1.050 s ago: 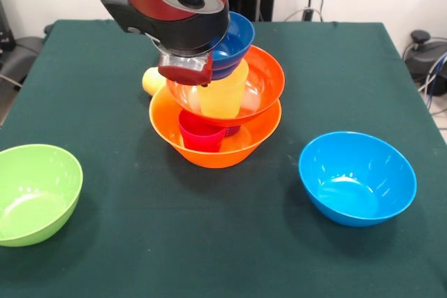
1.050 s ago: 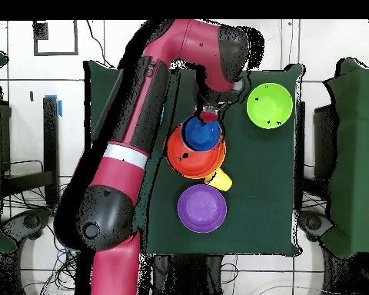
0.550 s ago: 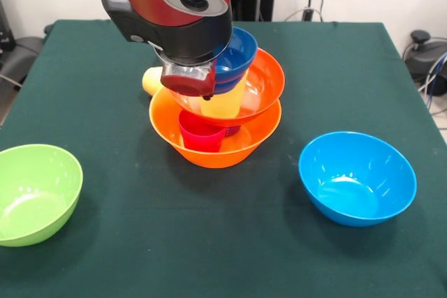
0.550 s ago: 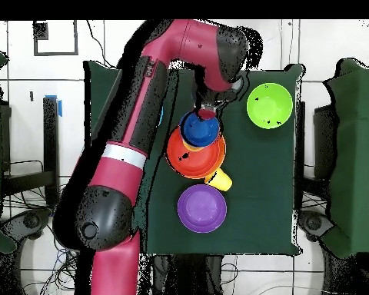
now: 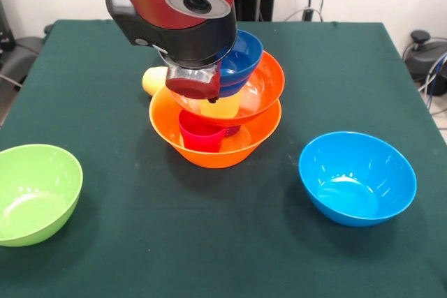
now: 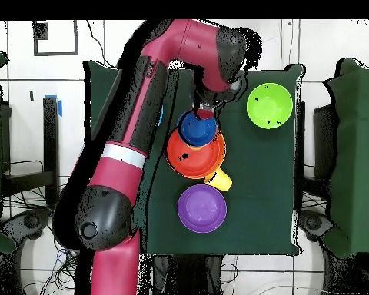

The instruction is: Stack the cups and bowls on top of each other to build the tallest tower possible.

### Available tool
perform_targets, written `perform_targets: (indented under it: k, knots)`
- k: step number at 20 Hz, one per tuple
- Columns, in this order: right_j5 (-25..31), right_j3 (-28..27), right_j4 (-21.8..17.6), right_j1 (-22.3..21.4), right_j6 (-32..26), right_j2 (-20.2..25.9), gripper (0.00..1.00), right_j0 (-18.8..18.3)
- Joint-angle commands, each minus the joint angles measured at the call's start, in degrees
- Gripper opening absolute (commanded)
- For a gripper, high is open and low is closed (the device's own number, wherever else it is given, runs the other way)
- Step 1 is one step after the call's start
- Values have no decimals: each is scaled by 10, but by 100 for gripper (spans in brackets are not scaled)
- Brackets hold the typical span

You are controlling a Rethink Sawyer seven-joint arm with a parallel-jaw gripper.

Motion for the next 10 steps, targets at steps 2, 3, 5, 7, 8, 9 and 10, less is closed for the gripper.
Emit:
perform_targets:
  k: [2, 3, 5, 7, 8, 9, 10]
  knots:
    - [66, -6, 20, 5, 76, 19, 0, 11]
    - [64, -3, 18, 6, 73, 19, 0, 12]
    - [59, 0, 15, 8, 68, 18, 0, 13]
    - [61, 8, 12, 11, 61, 19, 0, 15]
    - [60, 12, 11, 11, 57, 19, 0, 16]
    - [60, 16, 10, 12, 53, 19, 0, 18]
    - [61, 21, 9, 12, 50, 20, 0, 20]
